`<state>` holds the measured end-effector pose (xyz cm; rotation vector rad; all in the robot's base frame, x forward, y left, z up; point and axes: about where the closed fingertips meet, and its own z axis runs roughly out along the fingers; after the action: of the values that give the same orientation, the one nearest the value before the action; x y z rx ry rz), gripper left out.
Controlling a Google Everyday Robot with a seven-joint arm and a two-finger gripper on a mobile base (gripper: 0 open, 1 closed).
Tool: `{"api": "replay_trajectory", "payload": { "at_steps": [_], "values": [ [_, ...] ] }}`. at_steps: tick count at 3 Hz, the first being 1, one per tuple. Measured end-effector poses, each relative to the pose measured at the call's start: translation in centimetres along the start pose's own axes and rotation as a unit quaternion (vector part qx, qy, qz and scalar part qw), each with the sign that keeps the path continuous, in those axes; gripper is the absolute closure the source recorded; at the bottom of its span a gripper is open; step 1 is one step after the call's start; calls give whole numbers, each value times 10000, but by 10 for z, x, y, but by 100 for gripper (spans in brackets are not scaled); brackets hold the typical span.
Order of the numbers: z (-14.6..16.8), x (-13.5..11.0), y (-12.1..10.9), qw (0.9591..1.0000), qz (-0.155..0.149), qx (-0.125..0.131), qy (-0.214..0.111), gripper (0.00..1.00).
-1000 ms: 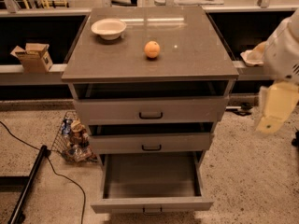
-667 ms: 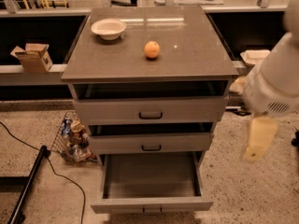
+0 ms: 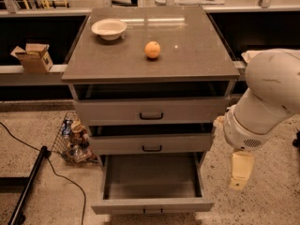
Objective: Close bottom drawer
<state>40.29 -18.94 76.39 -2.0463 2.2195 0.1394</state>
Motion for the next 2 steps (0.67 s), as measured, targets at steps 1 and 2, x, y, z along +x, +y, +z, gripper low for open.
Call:
{"api": "replay_trajectory", "payload": {
  "at_steps": [1,2],
  "values": [
    [59,7,-5,9992,-282,-278,66,0],
    [144,19,-8,9969,-429,-655,-87,0]
  ]
}}
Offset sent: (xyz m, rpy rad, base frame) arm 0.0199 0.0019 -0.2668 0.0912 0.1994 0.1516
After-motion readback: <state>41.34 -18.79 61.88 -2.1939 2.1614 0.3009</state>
